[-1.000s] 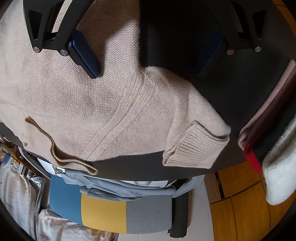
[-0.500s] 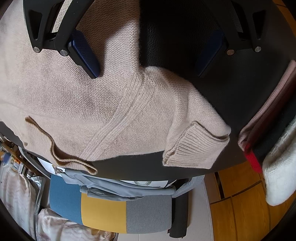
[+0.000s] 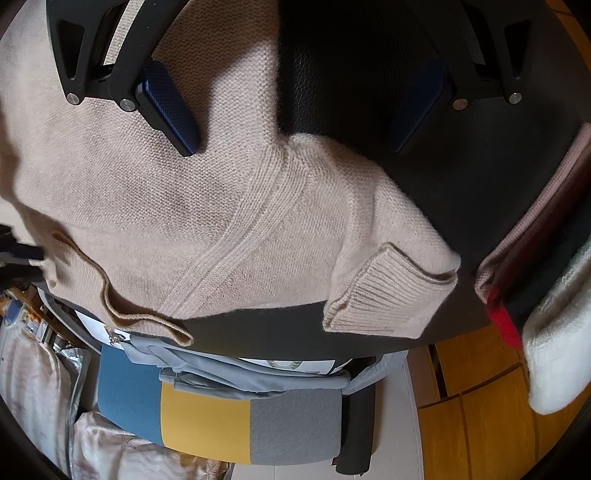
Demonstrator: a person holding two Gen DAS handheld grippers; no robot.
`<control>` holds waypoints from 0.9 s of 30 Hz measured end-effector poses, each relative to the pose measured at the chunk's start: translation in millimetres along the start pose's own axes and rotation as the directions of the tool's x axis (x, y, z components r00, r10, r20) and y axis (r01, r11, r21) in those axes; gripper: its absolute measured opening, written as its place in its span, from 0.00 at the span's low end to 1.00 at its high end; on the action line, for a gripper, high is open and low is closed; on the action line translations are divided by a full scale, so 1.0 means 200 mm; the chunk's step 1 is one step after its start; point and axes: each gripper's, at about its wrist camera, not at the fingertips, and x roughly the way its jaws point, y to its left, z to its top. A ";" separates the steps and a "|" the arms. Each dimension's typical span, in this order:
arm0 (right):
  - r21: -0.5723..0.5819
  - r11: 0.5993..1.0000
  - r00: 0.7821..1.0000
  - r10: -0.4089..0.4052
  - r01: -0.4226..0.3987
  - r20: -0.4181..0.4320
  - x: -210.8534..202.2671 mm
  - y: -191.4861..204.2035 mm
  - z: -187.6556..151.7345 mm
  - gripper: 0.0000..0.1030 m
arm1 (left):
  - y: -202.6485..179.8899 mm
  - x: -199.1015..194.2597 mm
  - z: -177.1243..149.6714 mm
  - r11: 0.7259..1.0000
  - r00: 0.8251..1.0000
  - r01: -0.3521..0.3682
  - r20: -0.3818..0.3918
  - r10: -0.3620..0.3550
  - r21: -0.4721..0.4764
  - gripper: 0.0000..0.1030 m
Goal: Fold clothes
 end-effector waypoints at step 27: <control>0.149 0.989 0.957 -0.029 -0.015 0.287 -0.05 -0.08 0.75 0.17 | -0.59 0.62 1.15 0.998 0.996 0.066 -0.057 -0.065 0.025 0.87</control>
